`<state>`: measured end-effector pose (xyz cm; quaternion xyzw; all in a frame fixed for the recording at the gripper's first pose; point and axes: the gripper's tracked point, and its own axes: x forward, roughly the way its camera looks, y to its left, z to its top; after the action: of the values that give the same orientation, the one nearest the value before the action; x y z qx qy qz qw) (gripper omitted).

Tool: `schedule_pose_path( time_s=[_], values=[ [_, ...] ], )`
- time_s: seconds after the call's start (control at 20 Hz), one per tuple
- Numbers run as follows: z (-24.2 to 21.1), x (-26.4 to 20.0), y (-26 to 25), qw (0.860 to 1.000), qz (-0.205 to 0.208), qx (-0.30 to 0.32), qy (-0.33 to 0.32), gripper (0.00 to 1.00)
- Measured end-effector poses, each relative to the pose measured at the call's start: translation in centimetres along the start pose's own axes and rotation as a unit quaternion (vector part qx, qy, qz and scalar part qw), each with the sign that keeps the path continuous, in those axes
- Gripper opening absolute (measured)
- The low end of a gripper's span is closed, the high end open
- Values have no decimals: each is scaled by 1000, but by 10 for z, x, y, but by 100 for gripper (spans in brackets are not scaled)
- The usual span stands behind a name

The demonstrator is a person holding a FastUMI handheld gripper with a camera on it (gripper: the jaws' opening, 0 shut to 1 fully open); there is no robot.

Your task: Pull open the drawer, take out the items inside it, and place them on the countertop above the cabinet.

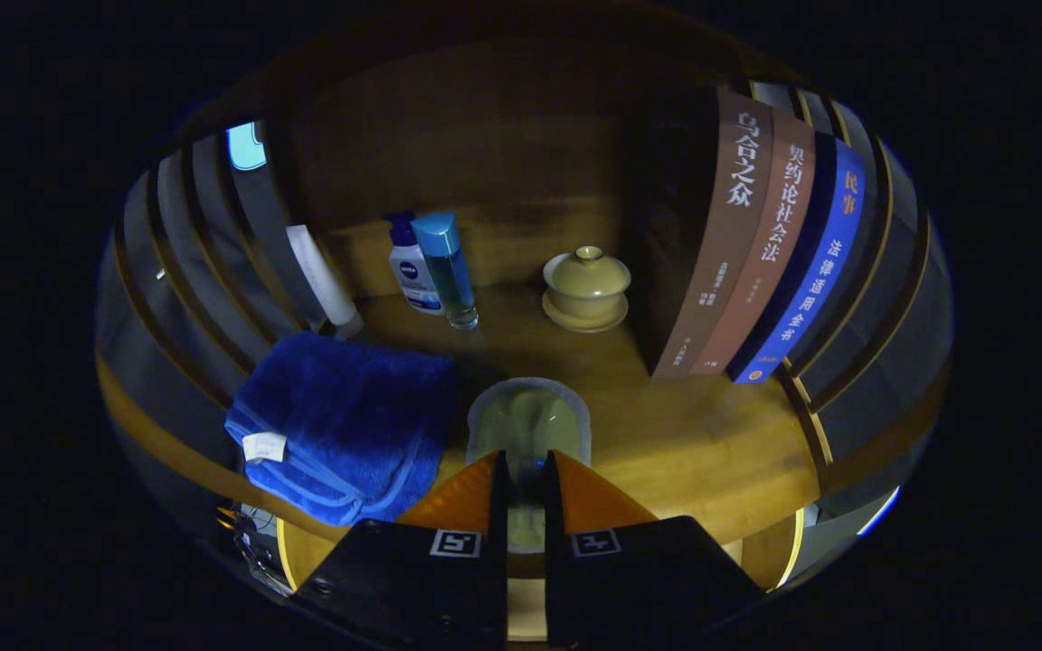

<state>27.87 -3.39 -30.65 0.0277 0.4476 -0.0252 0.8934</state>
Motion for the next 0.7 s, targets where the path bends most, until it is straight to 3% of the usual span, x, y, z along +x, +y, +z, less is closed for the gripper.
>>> schedule_pose_path(
  time_s=[0.1,0.45,0.7],
  values=[
    [-1,7,0,1000,1,5,8,25],
    [4,1,3,1000,19,16,-7,96],
    [-2,-32,7,998,31,23,-41,100]
  ],
)
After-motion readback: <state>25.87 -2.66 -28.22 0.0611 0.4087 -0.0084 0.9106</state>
